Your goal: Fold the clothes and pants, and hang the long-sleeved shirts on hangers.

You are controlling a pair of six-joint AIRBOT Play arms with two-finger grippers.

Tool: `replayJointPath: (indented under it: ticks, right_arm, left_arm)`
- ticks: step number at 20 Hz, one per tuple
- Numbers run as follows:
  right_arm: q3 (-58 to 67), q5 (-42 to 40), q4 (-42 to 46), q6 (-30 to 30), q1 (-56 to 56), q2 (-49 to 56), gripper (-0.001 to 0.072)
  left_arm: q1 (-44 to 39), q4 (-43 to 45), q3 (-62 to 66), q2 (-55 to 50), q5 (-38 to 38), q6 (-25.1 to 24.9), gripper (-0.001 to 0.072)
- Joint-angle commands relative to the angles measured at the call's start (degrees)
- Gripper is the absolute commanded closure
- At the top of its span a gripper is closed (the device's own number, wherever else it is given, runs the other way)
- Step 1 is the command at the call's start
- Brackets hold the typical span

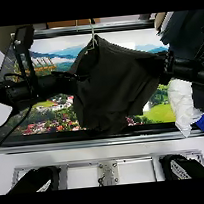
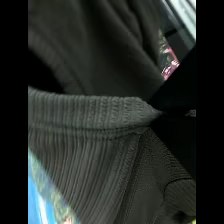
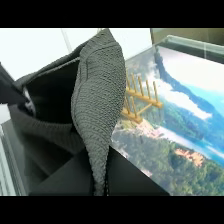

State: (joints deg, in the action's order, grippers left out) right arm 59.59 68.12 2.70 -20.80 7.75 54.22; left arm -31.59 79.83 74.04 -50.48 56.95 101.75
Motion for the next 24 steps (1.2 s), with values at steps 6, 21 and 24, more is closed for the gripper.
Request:
replayJointPath:
  ticks: [6, 21, 24]
  right_arm:
    - [0.07, -0.85, -4.09, 2.54, -0.02, -0.94, 0.0702]
    - [0.07, -22.05, -7.87, 13.22, 12.31, -9.88, 0.0702]
    - [0.07, -27.54, -7.87, 13.57, 20.94, -13.57, 0.0702]
  left_arm:
    - [-5.79, 1.7, 0.24, 0.15, -0.37, 1.14, 0.0295]
    - [4.09, 1.25, -1.22, 8.92, -2.99, 2.58, 0.0689]
    - [4.02, 1.16, -4.04, 8.92, -3.13, 2.62, 0.0689]
